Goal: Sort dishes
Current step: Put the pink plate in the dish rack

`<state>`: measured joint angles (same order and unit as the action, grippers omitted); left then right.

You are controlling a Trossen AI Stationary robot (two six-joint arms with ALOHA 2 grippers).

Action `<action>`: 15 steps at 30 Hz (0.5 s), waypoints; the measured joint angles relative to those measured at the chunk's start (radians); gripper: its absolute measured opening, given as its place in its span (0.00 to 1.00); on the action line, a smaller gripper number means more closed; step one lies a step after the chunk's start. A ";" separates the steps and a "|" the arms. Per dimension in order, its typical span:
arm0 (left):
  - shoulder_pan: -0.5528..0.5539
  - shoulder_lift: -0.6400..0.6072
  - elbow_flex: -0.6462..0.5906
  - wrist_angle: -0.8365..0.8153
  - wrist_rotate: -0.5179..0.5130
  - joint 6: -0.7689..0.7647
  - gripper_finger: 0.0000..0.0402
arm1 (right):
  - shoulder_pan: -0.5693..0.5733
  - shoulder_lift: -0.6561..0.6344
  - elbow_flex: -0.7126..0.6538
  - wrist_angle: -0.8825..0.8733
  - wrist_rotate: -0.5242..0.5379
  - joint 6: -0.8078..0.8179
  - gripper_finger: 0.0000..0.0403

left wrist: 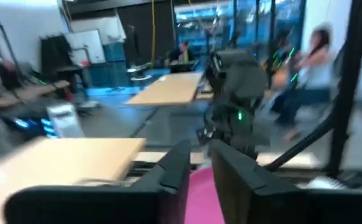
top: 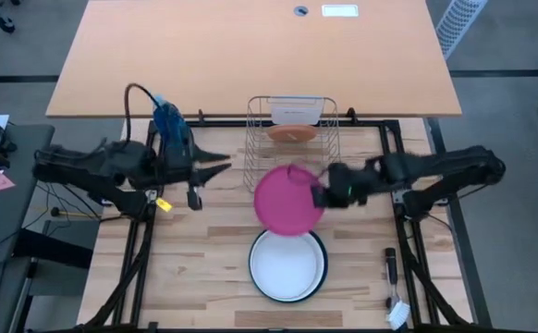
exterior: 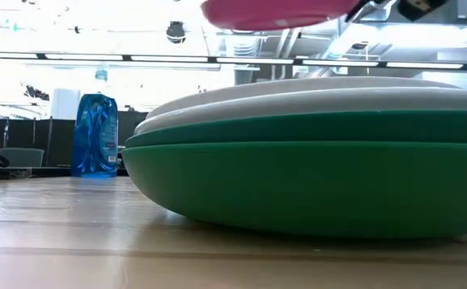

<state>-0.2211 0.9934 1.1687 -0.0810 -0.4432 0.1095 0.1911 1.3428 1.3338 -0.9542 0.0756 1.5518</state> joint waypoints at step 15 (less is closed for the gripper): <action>0.015 0.420 0.556 -0.673 0.091 0.382 0.58 | -0.349 -0.111 0.000 0.014 -0.189 -0.320 0.02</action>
<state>-0.2062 1.4137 1.7244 -0.7541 -0.3517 0.4919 -0.1579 1.2318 1.3338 -0.9402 -0.1131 1.2313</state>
